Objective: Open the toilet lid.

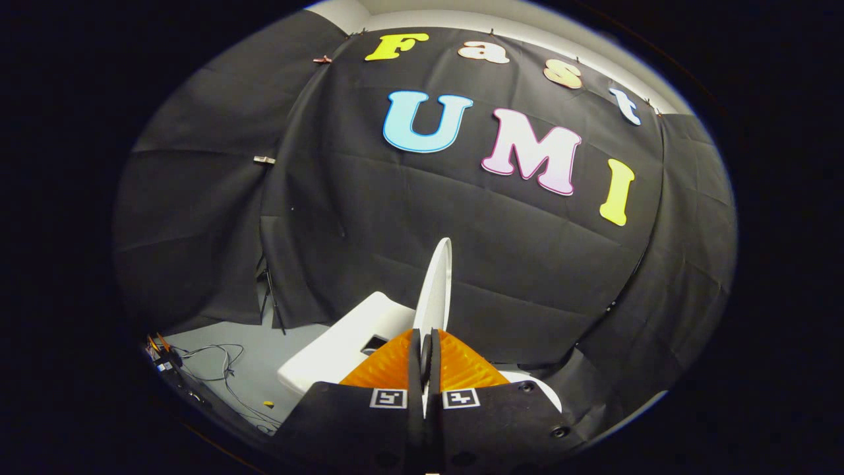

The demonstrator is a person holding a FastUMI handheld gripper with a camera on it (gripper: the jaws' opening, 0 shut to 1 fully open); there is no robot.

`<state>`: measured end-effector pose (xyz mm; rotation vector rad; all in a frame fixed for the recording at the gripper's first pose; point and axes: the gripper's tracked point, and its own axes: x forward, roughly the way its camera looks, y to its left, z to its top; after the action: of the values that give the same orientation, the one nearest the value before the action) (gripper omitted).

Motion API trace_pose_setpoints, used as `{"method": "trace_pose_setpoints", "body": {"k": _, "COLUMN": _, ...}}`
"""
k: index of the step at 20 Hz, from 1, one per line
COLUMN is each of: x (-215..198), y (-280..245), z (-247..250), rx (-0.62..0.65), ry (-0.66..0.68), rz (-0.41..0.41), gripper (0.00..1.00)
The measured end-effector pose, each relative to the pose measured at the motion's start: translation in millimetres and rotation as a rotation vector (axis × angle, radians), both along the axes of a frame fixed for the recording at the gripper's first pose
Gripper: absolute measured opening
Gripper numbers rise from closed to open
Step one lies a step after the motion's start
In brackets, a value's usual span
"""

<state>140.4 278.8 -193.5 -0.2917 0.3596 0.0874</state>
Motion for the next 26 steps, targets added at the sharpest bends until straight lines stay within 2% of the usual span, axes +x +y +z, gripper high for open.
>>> {"method": "trace_pose_setpoints", "body": {"k": 8, "x": 0.8, "y": 25.5, "z": -6.7, "rx": -0.010, "ry": 0.009, "rz": 0.042, "gripper": 0.07}}
{"method": "trace_pose_setpoints", "body": {"k": 13, "x": 2.0, "y": 30.6, "z": -7.5, "rx": -0.013, "ry": 0.005, "rz": 0.037, "gripper": 0.07}}
{"method": "trace_pose_setpoints", "body": {"k": 14, "x": 1.5, "y": 36.8, "z": -10.1, "rx": 0.002, "ry": 0.016, "rz": 0.069, "gripper": 0.07}}
{"method": "trace_pose_setpoints", "body": {"k": 19, "x": -5.8, "y": 39.6, "z": 2.1, "rx": 0.092, "ry": 0.029, "rz": 0.096, "gripper": 0.80}}
{"method": "trace_pose_setpoints", "body": {"k": 22, "x": -11.6, "y": 35.2, "z": 25.0, "rx": 0.089, "ry": -0.014, "rz": 0.112, "gripper": 1.00}}
{"method": "trace_pose_setpoints", "body": {"k": 26, "x": -28.5, "y": 13.7, "z": 67.5, "rx": 0.151, "ry": -0.056, "rz": 0.119, "gripper": 0.99}}
